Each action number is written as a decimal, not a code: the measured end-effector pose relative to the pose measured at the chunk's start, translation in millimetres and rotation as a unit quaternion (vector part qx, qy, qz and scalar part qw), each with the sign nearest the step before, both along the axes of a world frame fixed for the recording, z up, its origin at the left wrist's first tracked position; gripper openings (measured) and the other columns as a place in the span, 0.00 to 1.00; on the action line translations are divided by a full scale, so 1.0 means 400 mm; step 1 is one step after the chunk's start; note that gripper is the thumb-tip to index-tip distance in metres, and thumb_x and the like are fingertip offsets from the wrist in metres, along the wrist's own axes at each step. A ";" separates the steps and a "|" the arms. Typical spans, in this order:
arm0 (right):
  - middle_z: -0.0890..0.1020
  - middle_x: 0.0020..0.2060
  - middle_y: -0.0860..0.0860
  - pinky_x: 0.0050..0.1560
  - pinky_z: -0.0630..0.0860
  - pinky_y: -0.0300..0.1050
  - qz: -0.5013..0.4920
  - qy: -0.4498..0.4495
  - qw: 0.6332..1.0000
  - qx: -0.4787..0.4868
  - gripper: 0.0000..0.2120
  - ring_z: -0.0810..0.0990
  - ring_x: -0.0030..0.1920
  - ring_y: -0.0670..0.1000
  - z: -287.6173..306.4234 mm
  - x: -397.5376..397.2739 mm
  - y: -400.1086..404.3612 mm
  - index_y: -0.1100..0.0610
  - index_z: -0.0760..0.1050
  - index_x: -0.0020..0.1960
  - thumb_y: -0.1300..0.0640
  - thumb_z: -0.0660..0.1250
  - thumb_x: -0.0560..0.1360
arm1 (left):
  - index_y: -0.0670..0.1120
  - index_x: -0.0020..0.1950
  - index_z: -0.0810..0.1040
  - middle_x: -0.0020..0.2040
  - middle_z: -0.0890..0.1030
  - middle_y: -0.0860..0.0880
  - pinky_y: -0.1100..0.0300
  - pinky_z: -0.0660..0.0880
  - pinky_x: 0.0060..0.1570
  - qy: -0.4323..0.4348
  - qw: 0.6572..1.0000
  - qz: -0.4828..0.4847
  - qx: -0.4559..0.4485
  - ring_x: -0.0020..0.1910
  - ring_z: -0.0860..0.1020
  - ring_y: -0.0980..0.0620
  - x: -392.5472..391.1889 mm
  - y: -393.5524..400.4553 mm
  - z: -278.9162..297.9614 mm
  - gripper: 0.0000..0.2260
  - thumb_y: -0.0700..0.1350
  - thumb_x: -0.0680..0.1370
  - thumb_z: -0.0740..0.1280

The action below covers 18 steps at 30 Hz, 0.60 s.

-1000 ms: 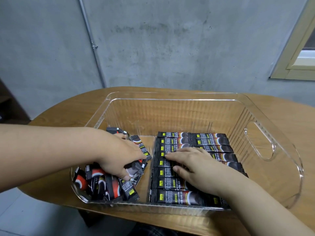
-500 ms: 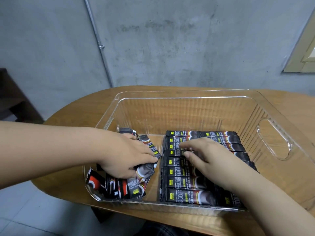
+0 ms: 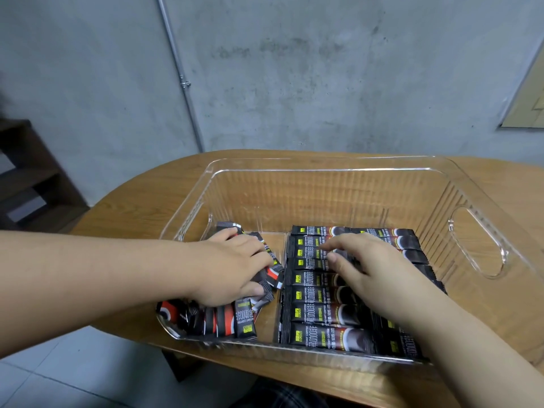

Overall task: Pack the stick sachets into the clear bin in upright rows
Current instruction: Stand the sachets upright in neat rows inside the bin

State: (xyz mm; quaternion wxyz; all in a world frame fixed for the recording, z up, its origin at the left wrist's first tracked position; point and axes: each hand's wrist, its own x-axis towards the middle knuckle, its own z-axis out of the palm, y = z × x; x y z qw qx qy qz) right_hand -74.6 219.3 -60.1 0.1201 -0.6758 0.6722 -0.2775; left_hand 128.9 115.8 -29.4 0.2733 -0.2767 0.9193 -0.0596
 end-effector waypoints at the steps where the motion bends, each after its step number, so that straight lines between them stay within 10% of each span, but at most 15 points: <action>1: 0.75 0.48 0.41 0.45 0.63 0.30 0.000 -0.004 1.000 -0.003 0.11 0.69 0.51 0.41 0.000 -0.002 0.000 0.46 0.74 0.61 0.50 0.58 0.80 | 0.53 0.77 0.52 0.76 0.54 0.51 0.52 0.43 0.75 0.003 1.000 -0.014 0.002 0.76 0.50 0.53 0.004 -0.002 0.006 0.24 0.59 0.82 0.50; 10: 0.78 0.50 0.43 0.48 0.63 0.36 0.000 -0.017 1.000 -0.016 0.10 0.71 0.54 0.42 0.000 -0.007 0.001 0.46 0.75 0.59 0.51 0.59 0.80 | 0.61 0.70 0.63 0.75 0.57 0.58 0.54 0.63 0.67 -0.032 0.992 -0.120 0.033 0.72 0.60 0.54 0.018 -0.015 0.049 0.15 0.52 0.83 0.53; 18: 0.75 0.48 0.39 0.50 0.63 0.36 0.002 -0.011 1.000 -0.016 0.11 0.71 0.56 0.42 0.004 -0.007 0.004 0.46 0.74 0.60 0.51 0.59 0.80 | 0.63 0.77 0.46 0.76 0.34 0.59 0.51 0.51 0.75 -0.226 0.965 -0.129 0.011 0.77 0.40 0.55 0.019 -0.020 0.101 0.42 0.42 0.75 0.69</action>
